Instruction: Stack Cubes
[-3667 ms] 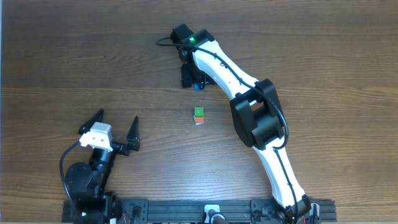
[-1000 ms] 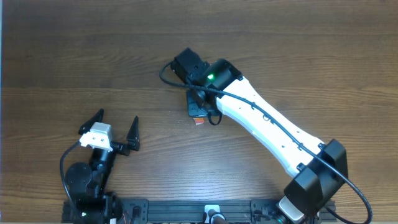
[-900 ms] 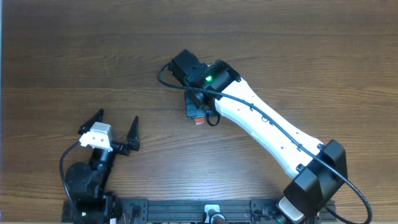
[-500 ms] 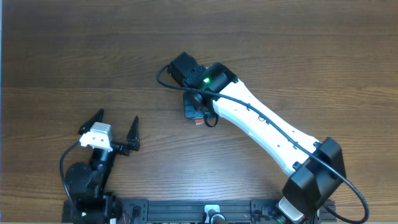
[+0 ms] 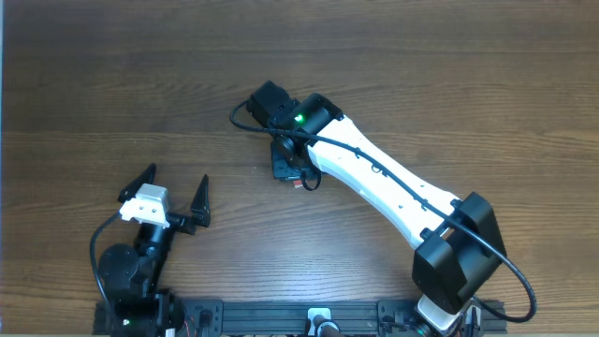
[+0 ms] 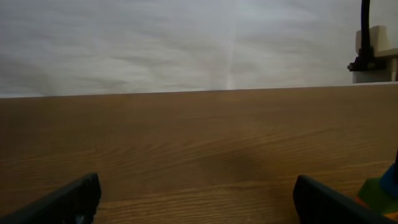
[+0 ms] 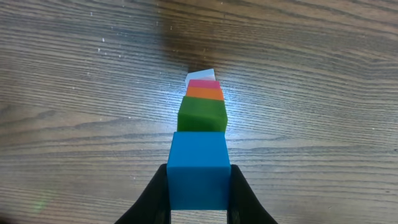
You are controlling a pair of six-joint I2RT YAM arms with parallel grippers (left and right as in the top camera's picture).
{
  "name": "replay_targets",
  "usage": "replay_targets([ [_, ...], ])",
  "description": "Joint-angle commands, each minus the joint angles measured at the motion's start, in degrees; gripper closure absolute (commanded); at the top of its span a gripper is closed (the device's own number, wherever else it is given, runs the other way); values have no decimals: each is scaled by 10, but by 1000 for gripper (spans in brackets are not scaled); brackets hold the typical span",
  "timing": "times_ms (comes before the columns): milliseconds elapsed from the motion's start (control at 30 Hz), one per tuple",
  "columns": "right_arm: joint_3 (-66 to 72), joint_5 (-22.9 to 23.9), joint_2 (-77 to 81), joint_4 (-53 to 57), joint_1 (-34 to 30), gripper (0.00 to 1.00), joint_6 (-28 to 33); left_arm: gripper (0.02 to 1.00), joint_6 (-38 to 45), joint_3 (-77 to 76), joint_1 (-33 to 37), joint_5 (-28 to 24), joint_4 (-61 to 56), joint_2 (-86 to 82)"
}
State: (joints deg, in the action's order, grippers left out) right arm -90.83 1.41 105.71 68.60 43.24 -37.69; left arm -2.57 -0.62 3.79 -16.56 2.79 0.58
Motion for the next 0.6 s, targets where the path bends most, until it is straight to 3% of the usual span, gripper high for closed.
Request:
replay_targets([
  [33,-3,-3,2,-5,3,989,-9,18,7,3,3,-6,1,-3],
  [600,-10,0,2,-4,-5,989,-9,18,7,3,3,-6,1,-3],
])
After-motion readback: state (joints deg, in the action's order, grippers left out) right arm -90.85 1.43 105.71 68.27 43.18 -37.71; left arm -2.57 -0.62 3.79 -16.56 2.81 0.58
